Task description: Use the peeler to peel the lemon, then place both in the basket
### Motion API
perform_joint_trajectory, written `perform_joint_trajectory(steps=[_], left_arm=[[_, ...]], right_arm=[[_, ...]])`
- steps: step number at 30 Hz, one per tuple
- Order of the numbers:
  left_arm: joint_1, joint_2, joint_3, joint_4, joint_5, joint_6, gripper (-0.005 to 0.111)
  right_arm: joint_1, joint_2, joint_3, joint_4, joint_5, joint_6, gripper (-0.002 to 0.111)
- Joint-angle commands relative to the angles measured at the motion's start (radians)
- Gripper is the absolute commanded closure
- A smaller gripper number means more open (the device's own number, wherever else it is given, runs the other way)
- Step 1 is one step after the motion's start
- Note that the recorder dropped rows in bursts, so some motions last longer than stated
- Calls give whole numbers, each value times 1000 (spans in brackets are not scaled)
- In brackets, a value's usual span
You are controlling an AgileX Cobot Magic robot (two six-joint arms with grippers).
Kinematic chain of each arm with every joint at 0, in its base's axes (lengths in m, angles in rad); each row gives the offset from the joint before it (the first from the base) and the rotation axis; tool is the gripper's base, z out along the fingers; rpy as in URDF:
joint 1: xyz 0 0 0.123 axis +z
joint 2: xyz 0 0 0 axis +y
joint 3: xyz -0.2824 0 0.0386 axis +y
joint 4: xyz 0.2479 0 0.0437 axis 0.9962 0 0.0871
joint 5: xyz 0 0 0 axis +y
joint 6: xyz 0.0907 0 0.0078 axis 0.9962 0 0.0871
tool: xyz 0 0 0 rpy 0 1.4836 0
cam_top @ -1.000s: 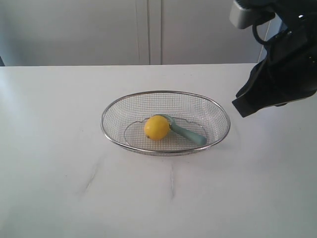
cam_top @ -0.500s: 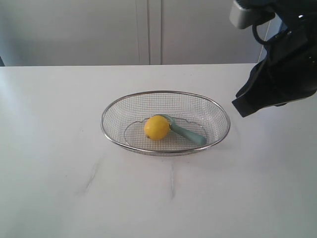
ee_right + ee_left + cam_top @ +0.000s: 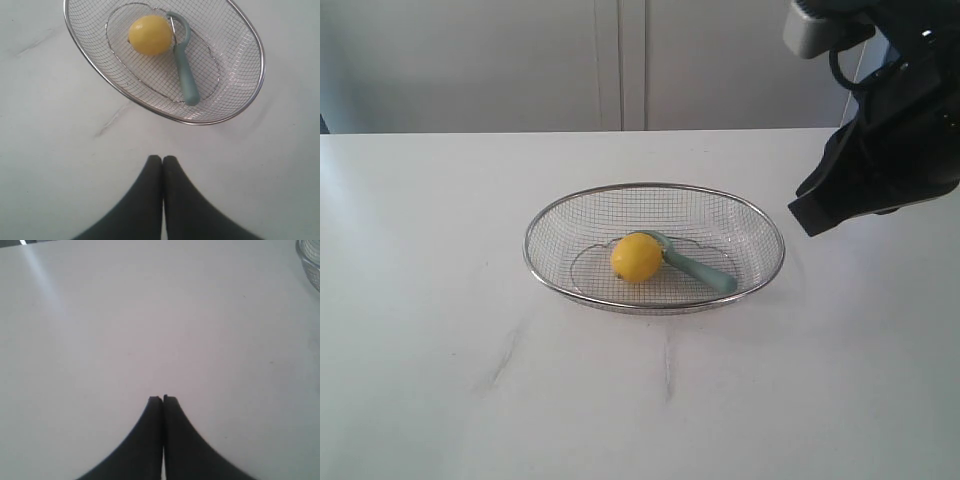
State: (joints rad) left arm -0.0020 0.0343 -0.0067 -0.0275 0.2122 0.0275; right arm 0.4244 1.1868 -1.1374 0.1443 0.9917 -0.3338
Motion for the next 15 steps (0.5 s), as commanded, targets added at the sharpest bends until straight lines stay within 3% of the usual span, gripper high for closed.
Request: perform_joint_trajectory(steps=[1, 15], left_arm=[[30, -34, 7, 3, 21, 1, 107], [30, -34, 7, 0, 26, -8, 107]], right_arm=[[-7, -7, -3, -4, -8, -6, 108], [-7, -7, -3, -4, -6, -6, 108]])
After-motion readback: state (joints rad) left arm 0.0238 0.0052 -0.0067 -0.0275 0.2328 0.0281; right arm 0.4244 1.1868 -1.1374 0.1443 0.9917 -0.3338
